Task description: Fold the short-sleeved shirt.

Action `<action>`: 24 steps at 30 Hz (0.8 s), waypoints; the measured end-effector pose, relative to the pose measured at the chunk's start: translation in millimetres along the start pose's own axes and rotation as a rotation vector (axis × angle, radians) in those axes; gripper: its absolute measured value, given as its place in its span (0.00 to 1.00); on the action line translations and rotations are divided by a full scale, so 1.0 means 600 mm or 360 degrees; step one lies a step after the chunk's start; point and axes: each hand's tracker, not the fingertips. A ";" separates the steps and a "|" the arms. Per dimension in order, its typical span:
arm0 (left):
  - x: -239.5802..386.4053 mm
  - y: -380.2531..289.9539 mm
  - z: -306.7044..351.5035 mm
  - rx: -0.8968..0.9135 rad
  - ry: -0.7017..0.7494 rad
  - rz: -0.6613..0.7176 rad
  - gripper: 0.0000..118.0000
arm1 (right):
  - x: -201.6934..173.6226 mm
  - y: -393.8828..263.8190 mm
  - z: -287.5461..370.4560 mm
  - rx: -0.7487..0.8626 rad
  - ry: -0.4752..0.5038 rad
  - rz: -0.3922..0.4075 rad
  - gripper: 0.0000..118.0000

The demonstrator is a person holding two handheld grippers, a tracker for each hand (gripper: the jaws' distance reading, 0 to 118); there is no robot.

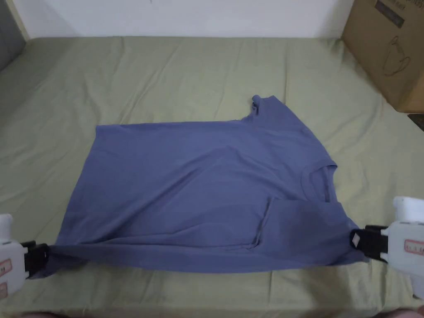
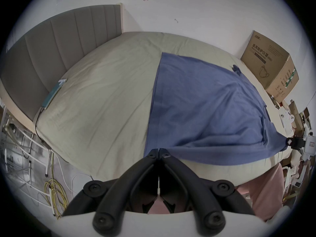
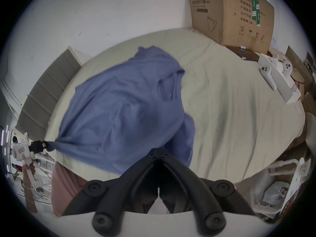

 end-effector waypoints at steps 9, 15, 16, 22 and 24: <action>0.009 0.164 -0.107 0.0037 0.0059 -0.0049 0.05 | 0.026 0.172 -0.116 0.0045 -0.0122 -0.0017 0.00; 0.015 0.176 -0.155 -0.0099 0.0194 -0.0079 0.90 | 0.009 0.180 -0.178 0.0021 -0.0277 0.0078 0.47; 0.013 0.169 -0.141 -0.0077 0.0160 -0.0058 0.94 | 0.012 0.175 -0.170 0.0035 -0.0176 0.0037 0.68; 0.000 0.108 -0.064 -0.0022 0.0035 0.0041 0.19 | -0.012 0.121 -0.088 0.0145 -0.0118 0.0123 0.10; 0.000 0.080 -0.053 -0.0036 0.0042 0.0033 0.00 | -0.016 0.089 -0.079 0.0137 -0.0042 0.0105 0.00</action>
